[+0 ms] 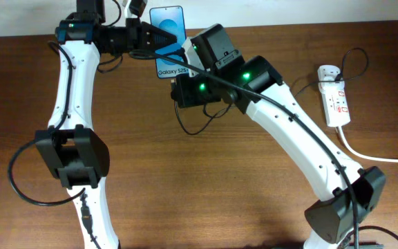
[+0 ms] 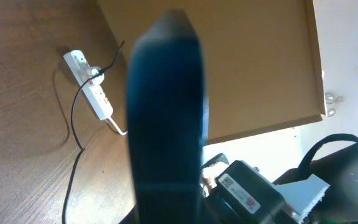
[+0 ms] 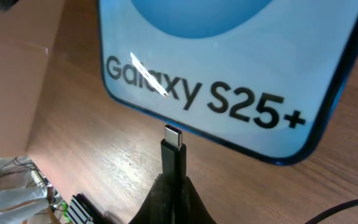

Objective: Plug charger to phone and switch on socket
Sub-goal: 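Bring the USB-C plug up under the phone's bottom port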

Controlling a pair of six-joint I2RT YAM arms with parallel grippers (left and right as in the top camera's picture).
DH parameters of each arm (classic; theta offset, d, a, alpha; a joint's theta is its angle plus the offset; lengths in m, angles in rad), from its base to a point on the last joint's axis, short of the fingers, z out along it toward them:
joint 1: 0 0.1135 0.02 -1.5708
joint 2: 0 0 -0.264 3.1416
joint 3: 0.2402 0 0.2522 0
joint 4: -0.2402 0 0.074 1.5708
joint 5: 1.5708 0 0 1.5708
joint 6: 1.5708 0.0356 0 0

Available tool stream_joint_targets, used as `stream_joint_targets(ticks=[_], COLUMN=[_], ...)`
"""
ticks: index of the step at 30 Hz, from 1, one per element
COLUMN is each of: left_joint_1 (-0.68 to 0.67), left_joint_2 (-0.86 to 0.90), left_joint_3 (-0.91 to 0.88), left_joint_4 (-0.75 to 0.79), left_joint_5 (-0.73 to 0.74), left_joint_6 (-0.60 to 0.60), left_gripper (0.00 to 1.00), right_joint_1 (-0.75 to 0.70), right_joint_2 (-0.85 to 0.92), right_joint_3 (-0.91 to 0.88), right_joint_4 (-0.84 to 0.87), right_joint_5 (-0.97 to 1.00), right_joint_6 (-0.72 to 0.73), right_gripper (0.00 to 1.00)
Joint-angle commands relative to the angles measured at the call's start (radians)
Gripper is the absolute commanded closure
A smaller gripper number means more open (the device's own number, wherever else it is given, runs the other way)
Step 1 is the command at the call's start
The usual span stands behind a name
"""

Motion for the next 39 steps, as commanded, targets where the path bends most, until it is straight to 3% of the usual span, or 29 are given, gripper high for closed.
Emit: stream_joint_targets(ticks=[1,9,20,25,39], left_joint_1=[0.003,0.004,0.003,0.015,0.015], left_joint_2=[-0.035,-0.035,-0.035,-0.035,-0.035], left_joint_3=[0.021,0.021,0.021,0.021,0.021], left_joint_4=[-0.002,-0.002,-0.001,0.01,0.035], left_joint_5=[0.055,0.055,0.055,0.055,-0.008], left_joint_6=[0.002,0.003,0.014,0.021,0.021], left_gripper=[1.0,1.0,1.0,1.0,1.0], right_joint_1=[-0.003,-0.034,-0.036,-0.08,-0.052], right_joint_2=[0.01,0.01,0.032,0.031,0.031], right_joint_3=[-0.006,-0.006,-0.006,-0.006,-0.006], right_joint_4=[0.004,0.018,0.037,0.032,-0.003], right_joint_5=[0.027,-0.085,-0.088,-0.25,-0.169], right_joint_6=[0.01,0.005,0.005,-0.044,-0.043], right_gripper=[0.96,0.96,0.96,0.96,0.96])
